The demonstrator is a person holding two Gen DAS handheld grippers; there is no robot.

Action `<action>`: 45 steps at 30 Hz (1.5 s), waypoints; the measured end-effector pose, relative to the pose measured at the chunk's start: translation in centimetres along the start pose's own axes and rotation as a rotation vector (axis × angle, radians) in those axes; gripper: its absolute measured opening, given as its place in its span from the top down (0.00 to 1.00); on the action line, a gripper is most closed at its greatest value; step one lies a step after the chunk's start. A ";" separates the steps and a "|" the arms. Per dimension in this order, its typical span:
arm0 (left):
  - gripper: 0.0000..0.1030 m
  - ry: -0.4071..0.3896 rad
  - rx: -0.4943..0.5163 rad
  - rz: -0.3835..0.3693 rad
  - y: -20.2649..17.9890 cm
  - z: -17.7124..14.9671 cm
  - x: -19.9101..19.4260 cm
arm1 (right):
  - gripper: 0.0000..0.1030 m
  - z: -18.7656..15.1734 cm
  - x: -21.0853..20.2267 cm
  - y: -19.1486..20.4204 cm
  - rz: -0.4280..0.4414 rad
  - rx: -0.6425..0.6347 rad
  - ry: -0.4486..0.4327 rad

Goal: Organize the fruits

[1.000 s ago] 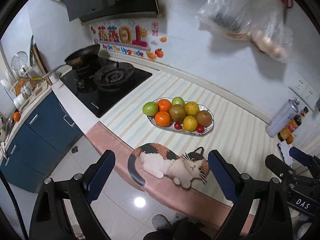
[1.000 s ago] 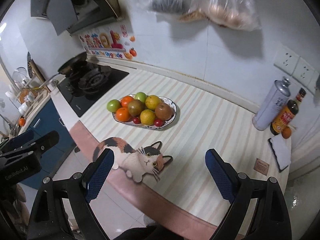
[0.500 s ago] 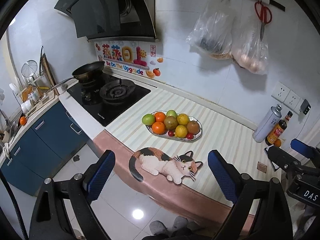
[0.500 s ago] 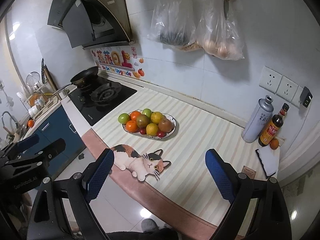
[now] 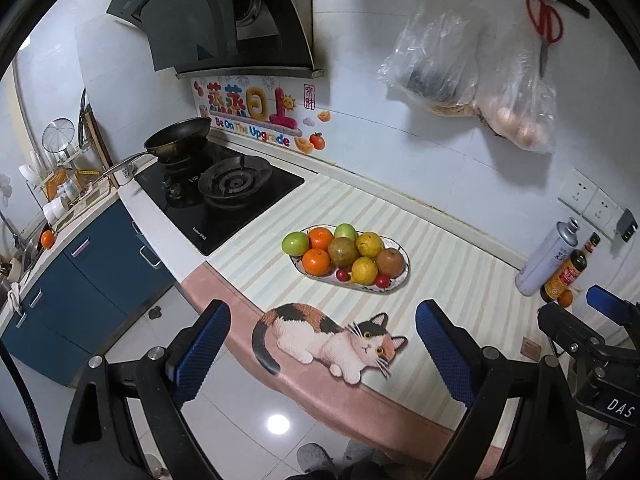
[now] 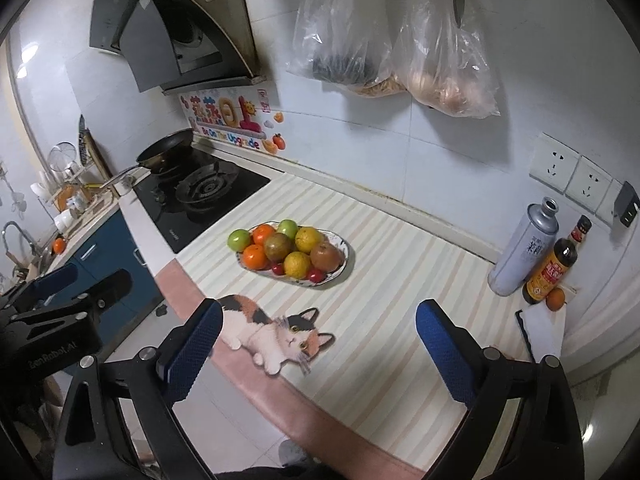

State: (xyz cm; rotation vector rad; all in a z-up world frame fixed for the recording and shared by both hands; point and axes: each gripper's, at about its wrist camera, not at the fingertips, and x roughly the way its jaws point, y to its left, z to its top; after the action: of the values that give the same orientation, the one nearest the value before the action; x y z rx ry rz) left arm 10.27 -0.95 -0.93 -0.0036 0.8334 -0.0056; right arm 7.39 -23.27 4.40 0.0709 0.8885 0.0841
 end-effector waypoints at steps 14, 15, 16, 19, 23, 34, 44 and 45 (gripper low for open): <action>0.08 0.084 0.014 0.049 -1.1 3.3 8.4 | 0.03 3.9 9.9 -1.3 -0.017 0.006 0.092; 0.08 0.086 0.010 0.048 -1.2 3.4 8.7 | 0.03 4.0 10.4 -1.4 -0.019 0.008 0.097; 0.08 0.086 0.007 0.051 -1.2 3.5 9.1 | 0.03 4.1 10.8 -1.4 -0.021 0.007 0.100; 0.08 0.092 0.000 0.056 -1.1 3.6 9.8 | 0.03 4.1 11.7 -1.5 -0.022 0.014 0.112; 0.08 0.096 -0.007 0.061 -0.9 3.8 10.3 | 0.03 4.2 11.9 -1.5 -0.027 0.015 0.114; 0.08 0.097 -0.010 0.058 -0.8 3.8 10.5 | 0.03 4.1 12.3 -0.9 -0.037 0.000 0.119; 0.08 0.099 -0.019 0.058 -0.3 3.7 10.7 | 0.03 4.0 12.2 -0.6 -0.046 -0.010 0.119; 0.08 0.100 -0.018 0.057 -0.3 3.7 10.7 | 0.03 4.0 12.2 -0.6 -0.047 -0.010 0.119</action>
State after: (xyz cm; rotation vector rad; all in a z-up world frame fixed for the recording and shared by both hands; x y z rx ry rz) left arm 20.26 -1.34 -6.36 0.0037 0.9330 0.0561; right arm 18.13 -22.75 -2.56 0.0353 1.0083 0.0492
